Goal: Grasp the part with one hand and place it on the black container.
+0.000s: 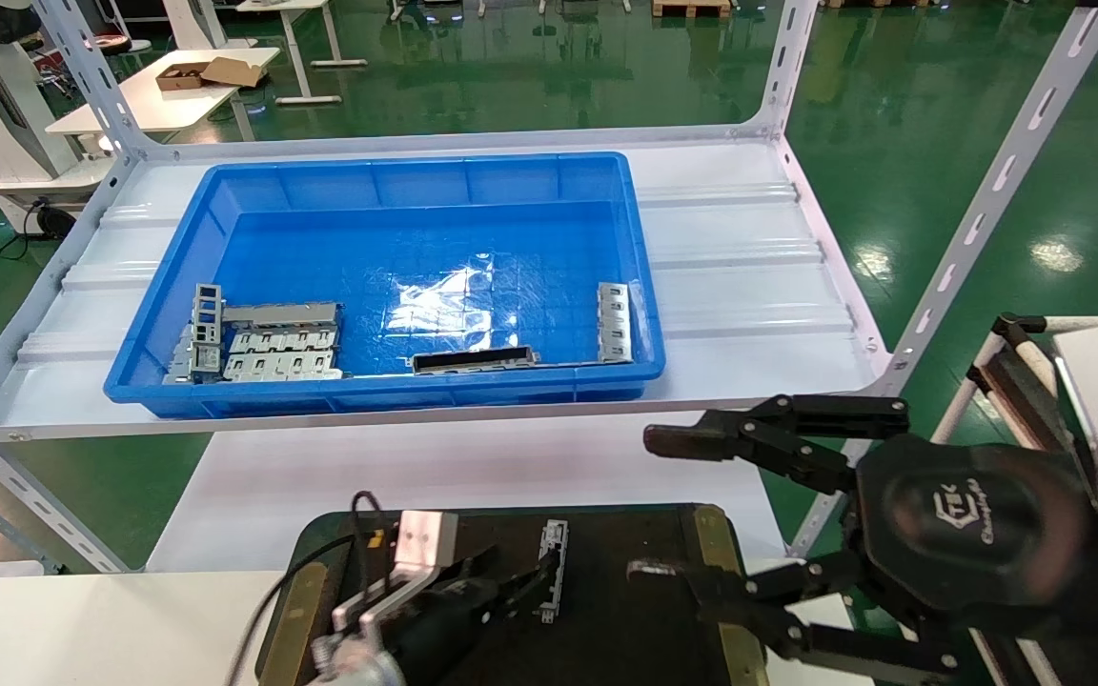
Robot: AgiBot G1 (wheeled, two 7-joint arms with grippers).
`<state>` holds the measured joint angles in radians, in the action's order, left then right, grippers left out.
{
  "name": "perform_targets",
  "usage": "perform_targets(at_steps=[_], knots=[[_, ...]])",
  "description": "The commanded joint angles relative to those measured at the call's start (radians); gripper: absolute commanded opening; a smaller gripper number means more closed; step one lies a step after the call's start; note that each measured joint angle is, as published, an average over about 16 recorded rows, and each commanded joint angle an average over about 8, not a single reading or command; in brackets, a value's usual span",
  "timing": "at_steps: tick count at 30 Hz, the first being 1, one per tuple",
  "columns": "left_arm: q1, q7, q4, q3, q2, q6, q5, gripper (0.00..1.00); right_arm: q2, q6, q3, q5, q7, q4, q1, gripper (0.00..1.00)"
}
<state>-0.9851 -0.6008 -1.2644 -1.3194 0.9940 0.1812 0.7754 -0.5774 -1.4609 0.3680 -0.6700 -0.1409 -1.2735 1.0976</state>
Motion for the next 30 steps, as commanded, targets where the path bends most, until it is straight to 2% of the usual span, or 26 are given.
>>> perform_targets(at_steps=[1, 8, 15, 21, 30], knots=[[0.008, 0.0, -0.056, 0.013, -0.055, -0.032, 0.032, 1.0, 0.0, 0.0, 0.0, 0.0, 0.0, 0.0, 0.0, 1.0], [0.041, 0.028, -0.084, 0.13, -0.185, -0.254, 0.085, 1.0, 0.0, 0.0, 0.0, 0.0, 0.0, 0.0, 0.0, 1.0], [0.079, 0.129, -0.082, 0.261, -0.311, -0.495, 0.051, 1.0, 0.0, 0.0, 0.0, 0.0, 0.0, 0.0, 0.0, 1.0], [0.119, 0.27, -0.074, 0.38, -0.426, -0.716, -0.046, 1.0, 0.0, 0.0, 0.0, 0.0, 0.0, 0.0, 0.0, 1.0], [0.222, 0.565, 0.006, 0.564, -0.562, -1.09, -0.292, 1.0, 0.0, 0.0, 0.0, 0.0, 0.0, 0.0, 0.0, 1.0]])
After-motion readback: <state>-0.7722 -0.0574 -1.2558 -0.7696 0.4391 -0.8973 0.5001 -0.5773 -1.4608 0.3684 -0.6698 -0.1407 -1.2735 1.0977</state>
